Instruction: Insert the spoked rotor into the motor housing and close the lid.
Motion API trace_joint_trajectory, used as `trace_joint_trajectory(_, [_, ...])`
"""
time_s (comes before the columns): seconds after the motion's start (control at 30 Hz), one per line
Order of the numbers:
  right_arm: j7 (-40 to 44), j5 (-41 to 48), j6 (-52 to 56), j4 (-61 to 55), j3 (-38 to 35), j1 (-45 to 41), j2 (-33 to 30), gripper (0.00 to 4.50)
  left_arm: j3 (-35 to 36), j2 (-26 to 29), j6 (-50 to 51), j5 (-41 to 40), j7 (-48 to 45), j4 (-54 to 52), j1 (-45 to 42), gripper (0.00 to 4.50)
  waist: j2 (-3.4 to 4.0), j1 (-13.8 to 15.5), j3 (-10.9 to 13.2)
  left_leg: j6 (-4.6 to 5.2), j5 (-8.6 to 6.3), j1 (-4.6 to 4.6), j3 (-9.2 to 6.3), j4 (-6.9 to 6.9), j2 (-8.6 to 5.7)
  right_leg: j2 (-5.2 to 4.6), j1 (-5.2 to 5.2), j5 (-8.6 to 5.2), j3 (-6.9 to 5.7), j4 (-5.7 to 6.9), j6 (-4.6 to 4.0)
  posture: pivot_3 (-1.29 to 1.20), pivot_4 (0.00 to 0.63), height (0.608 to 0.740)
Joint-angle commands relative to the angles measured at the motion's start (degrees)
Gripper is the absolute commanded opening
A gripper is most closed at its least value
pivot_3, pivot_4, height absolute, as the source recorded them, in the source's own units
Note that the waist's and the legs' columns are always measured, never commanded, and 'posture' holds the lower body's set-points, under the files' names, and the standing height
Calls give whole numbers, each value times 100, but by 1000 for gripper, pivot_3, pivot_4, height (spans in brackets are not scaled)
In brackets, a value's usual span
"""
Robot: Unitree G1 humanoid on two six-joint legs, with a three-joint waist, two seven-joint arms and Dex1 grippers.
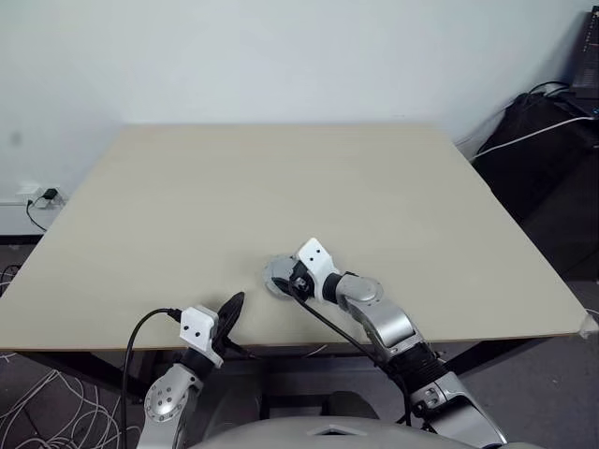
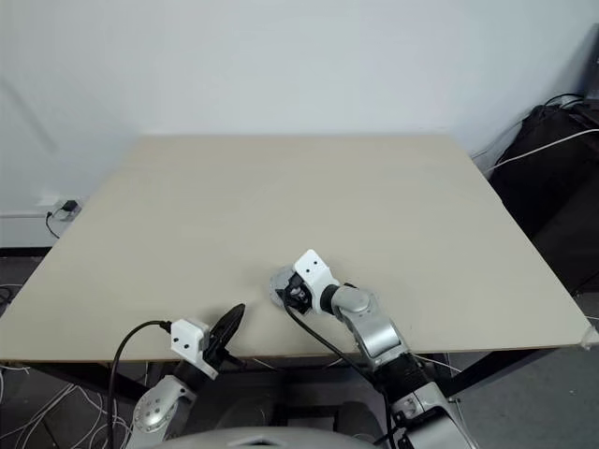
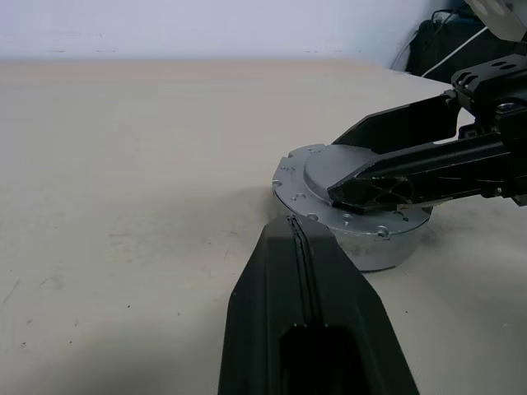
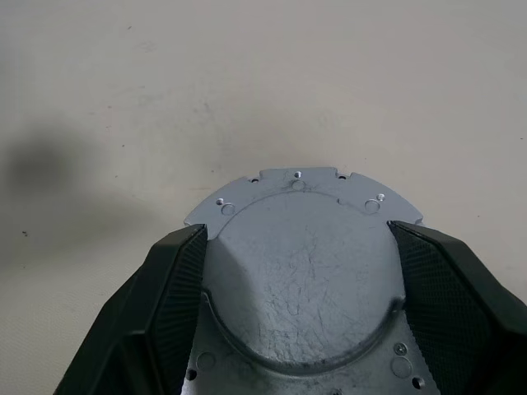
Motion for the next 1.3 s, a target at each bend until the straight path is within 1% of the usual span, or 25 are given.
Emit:
trace_joint_trajectory(0.03, [-132, -89, 107, 83, -123, -61, -50, 3180, -18, 2, -38, -19, 21, -223, -17, 0, 1, -1, 0, 0, 0, 0, 0, 0, 0, 0, 0, 0, 0, 0, 0, 0, 0, 740])
trace_joint_trajectory(0.23, [-52, -37, 272, 91, -104, -66, -48, 3180, 20, 10, 157, 110, 261, -448, -85, 0, 1, 0, 0, 0, 0, 0, 0, 0, 0, -1, 0, 0, 0, 0, 1, 0, 0, 740])
trace_joint_trajectory(0.4, [-28, -23, 423, 90, -82, -57, -58, 3180, 134, 32, 1045, 297, 770, -767, -452, 0, 2, 6, -4, 0, 0, 0, 0, 0, 0, -2, 1, 1, -4, 0, 2, 0, 0, 740])
trace_joint_trajectory(0.5, [-52, -30, 480, 90, -79, -59, -50, 3180, 195, 85, 1696, 318, 955, -1026, -809, 0, 2, 7, -6, 0, 0, 1, -1, 0, 0, 0, 1, 2, -7, 0, 4, 0, 0, 740])
trace_joint_trajectory(0.6, [-63, -34, 492, 81, -75, -53, -49, 3180, 289, 86, 2351, 136, 1045, -1157, -1145, 0, 3, 6, -8, 0, 0, 3, -1, 0, -1, 4, 2, 5, -8, 0, 8, 0, 0, 740])
trace_joint_trajectory(0.63, [-67, -36, 492, 82, -75, -52, -46, 3180, 340, 66, 2764, -11, 1088, -1233, -1232, 0, 2, 6, -8, 0, 1, 3, -1, 1, -1, 5, 3, 6, -7, 0, 11, 0, 0, 740])
trace_joint_trajectory(0.67, [-75, -39, 495, 80, -74, -48, -43, 3180, 412, 61, 3506, -253, 1163, -1355, -1350, 0, 1, 4, -9, 0, 1, 5, -1, 1, -2, 5, 4, 7, -7, 0, 13, 0, 0, 740])
trace_joint_trajectory(0.7, [-84, -41, 497, 77, -74, -45, -37, 3180, 462, 74, 3954, -407, 1176, -1410, -1471, 0, 1, 2, -9, 0, 1, 7, -2, 1, -2, 8, 6, 10, -6, 0, 17, 0, 0, 740])
trace_joint_trajectory(0.73, [-91, -40, 502, 67, -75, -39, -31, 3180, 500, 104, 4299, -563, 1128, -1442, -1591, 0, 1, 3, -9, 0, 1, 8, -2, 2, -2, 9, 7, 12, -6, 0, 22, 0, 0, 740])
trace_joint_trajectory(0.77, [-99, -41, 505, 59, -76, -33, -26, 3180, 542, 139, 4605, -713, 1072, -1463, -1716, 0, -1, 4, -9, 0, 1, 10, -3, 2, -2, 11, 8, 24, -7, 0, 44, 0, 0, 740])
trace_joint_trajectory(0.9, [-120, -38, 506, 31, -75, -23, -20, 3180, 660, 311, 5524, -1129, 853, -1388, -2144, 0, -2, 4, -9, -4, 3, 10, -11, 5, -2, 18, 10, 25, -9, 0, 44, 0, 0, 740])
trace_joint_trajectory(1.03, [-132, -37, 504, 26, -66, -31, -13, 3180, 621, 470, 6017, -1313, 564, -1087, -2507, 0, -2, 2, -10, -8, 5, 14, -11, 5, -2, 21, 12, 23, -4, 0, 40, 0, 0, 740])
trace_joint_trajectory(1.3, [-139, -40, 508, -14, -53, -14, -12, 3180, 596, 484, 6670, -1721, 33, -757, -2920, 0, -3, -2, -10, -10, 6, 14, -12, 3, -2, 20, 10, 15, 3, -1, 24, 0, 0, 740])
